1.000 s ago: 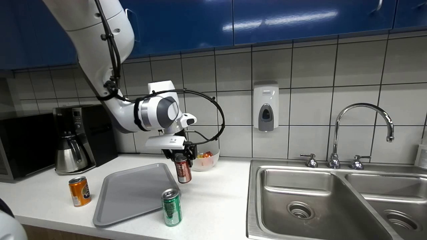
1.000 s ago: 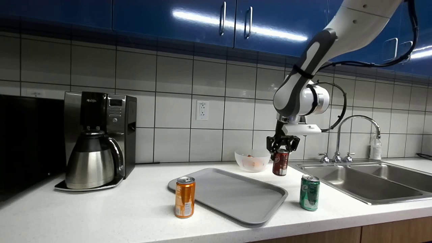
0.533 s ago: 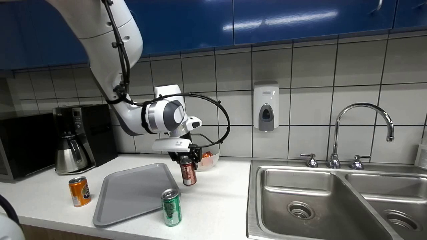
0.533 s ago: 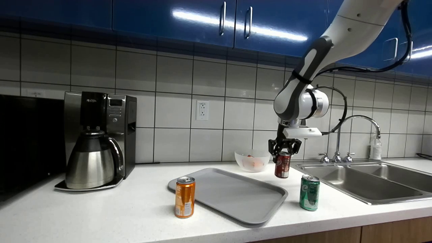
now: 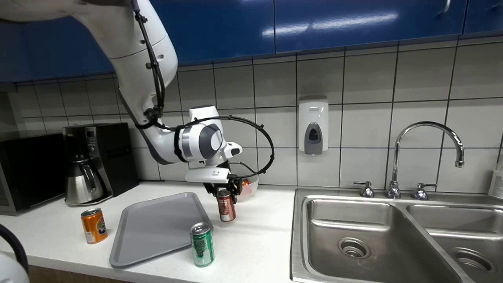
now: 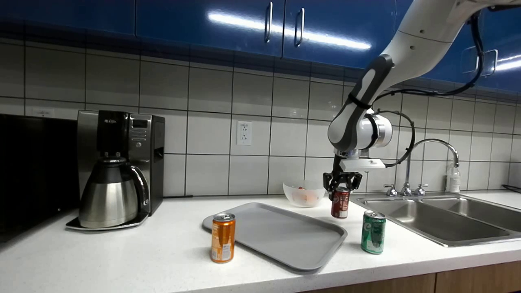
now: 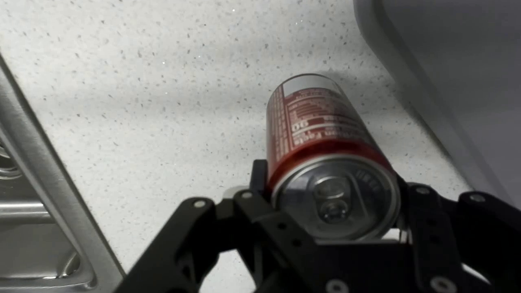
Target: Remove the cans from the grey tray.
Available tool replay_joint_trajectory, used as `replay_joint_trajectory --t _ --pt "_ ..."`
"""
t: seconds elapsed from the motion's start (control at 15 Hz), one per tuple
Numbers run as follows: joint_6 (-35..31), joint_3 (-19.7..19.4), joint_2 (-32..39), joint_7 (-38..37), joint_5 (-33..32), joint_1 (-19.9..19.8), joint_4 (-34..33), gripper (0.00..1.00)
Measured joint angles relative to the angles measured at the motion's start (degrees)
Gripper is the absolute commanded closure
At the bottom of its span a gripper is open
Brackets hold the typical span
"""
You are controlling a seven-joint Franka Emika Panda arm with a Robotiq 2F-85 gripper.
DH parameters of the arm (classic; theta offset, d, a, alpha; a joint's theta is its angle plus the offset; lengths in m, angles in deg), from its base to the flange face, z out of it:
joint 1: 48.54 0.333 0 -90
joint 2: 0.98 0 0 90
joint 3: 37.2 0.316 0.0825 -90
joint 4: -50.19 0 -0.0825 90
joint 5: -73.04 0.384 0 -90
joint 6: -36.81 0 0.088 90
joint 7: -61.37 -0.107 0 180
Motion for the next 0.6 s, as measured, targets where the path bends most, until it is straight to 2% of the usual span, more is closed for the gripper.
replay_joint_trajectory --t 0.47,0.53,0.6 --pt "0.00 0.66 2.21 0.00 2.81 0.04 -0.98 0.62" --pt "0.00 0.75 2.34 0.00 2.95 0.04 -1.04 0.12" --pt "0.00 0.79 2.39 0.00 3.04 0.04 -1.07 0.10"
